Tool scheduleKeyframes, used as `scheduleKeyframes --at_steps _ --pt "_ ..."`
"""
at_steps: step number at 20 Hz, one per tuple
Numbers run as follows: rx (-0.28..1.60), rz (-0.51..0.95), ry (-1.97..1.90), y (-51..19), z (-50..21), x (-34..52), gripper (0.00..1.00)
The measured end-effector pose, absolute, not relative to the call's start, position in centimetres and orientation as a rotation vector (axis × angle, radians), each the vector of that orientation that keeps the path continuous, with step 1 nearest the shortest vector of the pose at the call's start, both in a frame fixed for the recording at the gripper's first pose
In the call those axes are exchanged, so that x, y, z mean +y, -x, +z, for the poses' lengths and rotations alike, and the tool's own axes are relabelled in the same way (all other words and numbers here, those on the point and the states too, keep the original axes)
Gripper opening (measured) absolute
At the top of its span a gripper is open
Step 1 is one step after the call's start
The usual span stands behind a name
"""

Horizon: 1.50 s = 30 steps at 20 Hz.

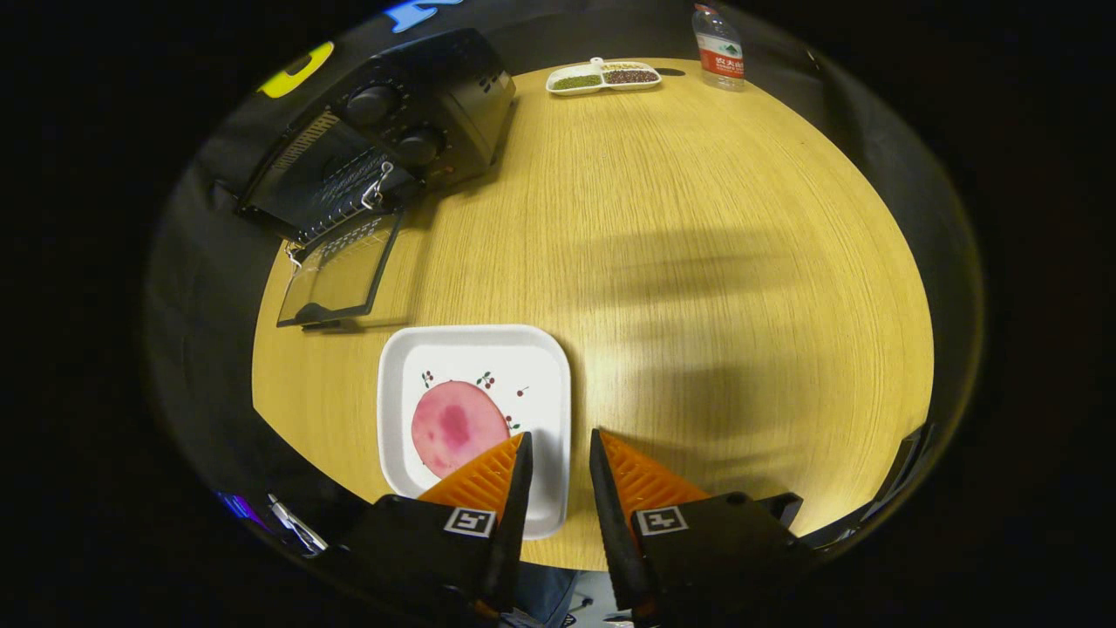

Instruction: Open the toaster oven, put the food inside, and close the toaster oven door.

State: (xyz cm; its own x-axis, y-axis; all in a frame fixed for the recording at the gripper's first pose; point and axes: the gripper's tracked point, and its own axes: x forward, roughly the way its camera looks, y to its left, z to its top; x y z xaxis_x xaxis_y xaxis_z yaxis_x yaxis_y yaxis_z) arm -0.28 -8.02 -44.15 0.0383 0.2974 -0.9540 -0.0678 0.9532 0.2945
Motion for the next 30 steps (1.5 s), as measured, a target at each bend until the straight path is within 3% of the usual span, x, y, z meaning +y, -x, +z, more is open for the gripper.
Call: scheduleKeyframes --at_steps 4,7,21,30 --pt "1.565 0.275 -0.113 0.4 -44.2 -7.7 0.11" --pt "1.617 0.293 -0.222 1.0 -44.1 -6.9 0.02" --pt "1.514 0.456 -0.765 2.3 -42.4 -2.4 0.01" --pt "1.424 0.448 -0.862 0.7 -37.6 0.7 0.01"
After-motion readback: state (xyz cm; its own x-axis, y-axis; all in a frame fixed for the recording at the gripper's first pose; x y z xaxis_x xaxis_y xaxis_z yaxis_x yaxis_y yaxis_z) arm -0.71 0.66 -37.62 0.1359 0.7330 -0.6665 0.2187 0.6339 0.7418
